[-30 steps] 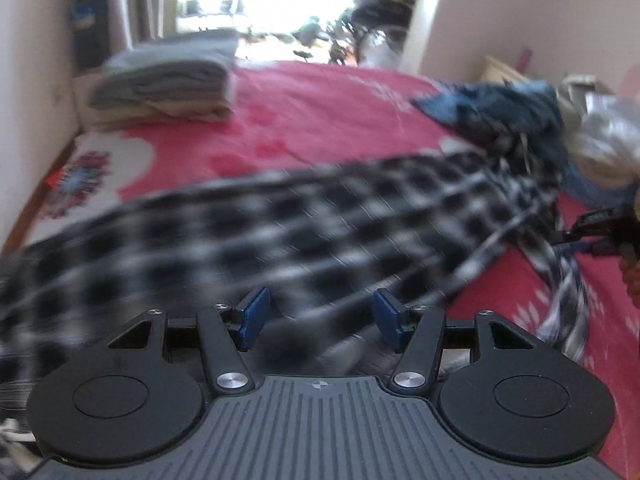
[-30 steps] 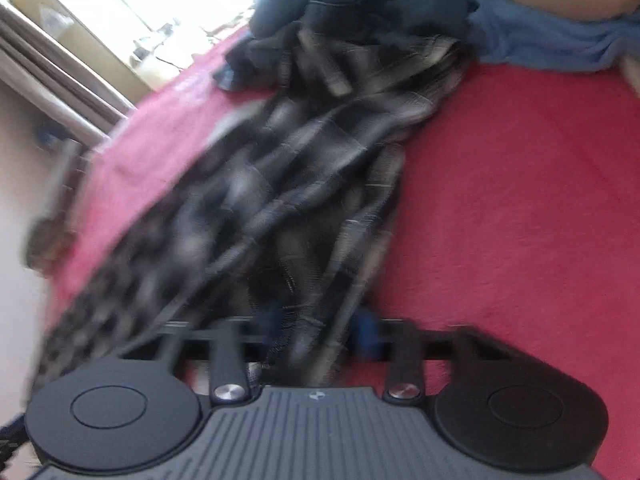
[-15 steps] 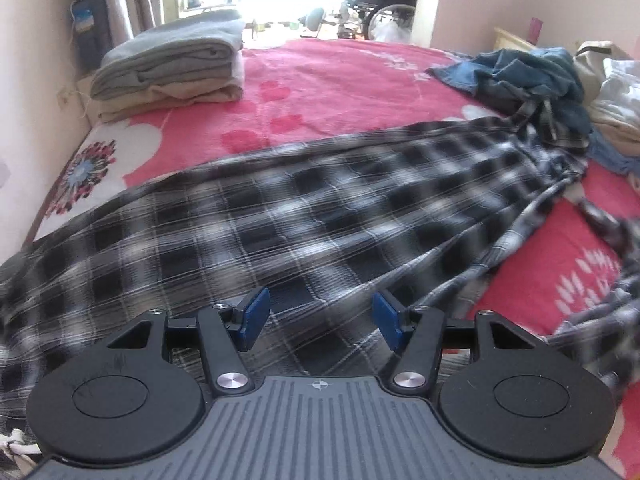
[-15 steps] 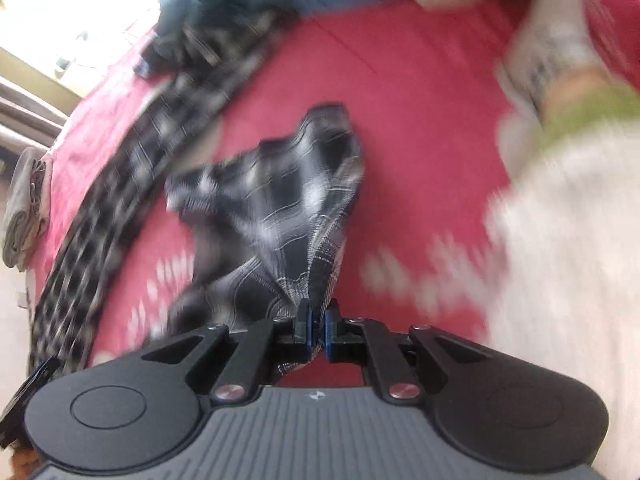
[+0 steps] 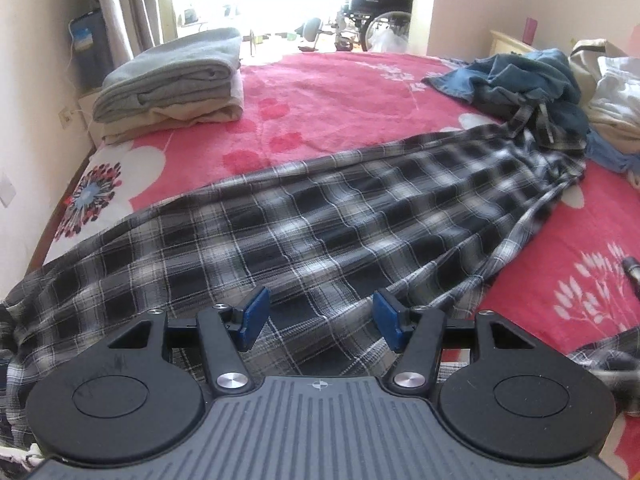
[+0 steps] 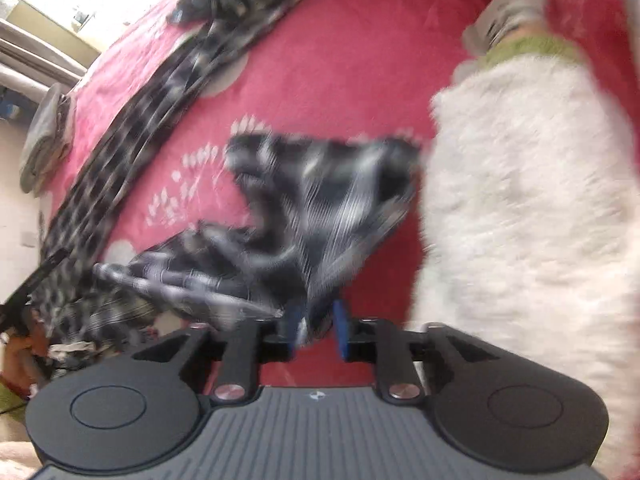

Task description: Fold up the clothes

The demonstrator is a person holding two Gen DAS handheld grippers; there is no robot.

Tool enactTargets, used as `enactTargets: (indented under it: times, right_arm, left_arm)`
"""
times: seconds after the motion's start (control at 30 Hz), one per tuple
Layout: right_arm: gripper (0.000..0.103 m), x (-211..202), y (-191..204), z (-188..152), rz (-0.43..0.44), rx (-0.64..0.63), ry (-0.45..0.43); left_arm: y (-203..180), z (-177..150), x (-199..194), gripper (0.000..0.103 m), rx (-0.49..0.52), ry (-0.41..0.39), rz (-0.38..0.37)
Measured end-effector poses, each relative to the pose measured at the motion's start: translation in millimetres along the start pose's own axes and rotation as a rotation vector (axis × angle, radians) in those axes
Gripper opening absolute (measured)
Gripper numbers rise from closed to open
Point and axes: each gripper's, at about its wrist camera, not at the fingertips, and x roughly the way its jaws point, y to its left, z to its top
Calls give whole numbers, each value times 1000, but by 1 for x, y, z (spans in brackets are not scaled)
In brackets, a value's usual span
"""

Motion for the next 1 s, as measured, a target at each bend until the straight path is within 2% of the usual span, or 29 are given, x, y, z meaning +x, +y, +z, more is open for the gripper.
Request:
enactTargets:
  times: [0.1, 0.17, 0.27, 0.4, 0.5, 0.57, 0.67, 0.73, 0.87, 0.93, 0.97, 1.0]
  right_arm:
    - [38, -29, 2, 1, -42, -53, -116]
    - [42, -38, 7, 8, -36, -84, -185]
    - [42, -28, 18, 29, 41, -90, -221]
    - [42, 12, 31, 81, 242, -3, -234]
    - [42, 58, 28, 131, 307, 122, -228]
    - [43, 90, 19, 167, 299, 231, -236]
    - [43, 134, 7, 213, 261, 337, -267]
    - [43, 160, -6, 237, 271, 397, -259]
    - [43, 205, -17, 266, 274, 483, -233]
    - [44, 217, -18, 273, 285, 503, -253]
    - [43, 221, -17, 275, 305, 508, -267]
    - [36, 223, -15, 278, 325, 500, -281]
  left_arm:
    - [0, 0, -9, 57, 20, -6, -32]
    - [-6, 0, -15, 57, 54, -12, -71]
    - [-26, 2, -19, 57, 138, -21, -134]
    - [-65, 1, -13, 57, 313, -33, -161]
    - [-85, -3, -1, 57, 411, -33, -160]
    - [-89, -5, 9, 56, 439, -27, -163]
    - [-92, -5, 23, 54, 458, -15, -167]
    - [-92, -4, 30, 50, 458, -2, -175]
    - [-95, -7, 41, 43, 476, 17, -192]
    - [-97, -8, 45, 39, 479, 17, -196]
    - [-98, -9, 46, 33, 477, 15, -199]
    - [-98, -9, 48, 27, 475, 13, -202]
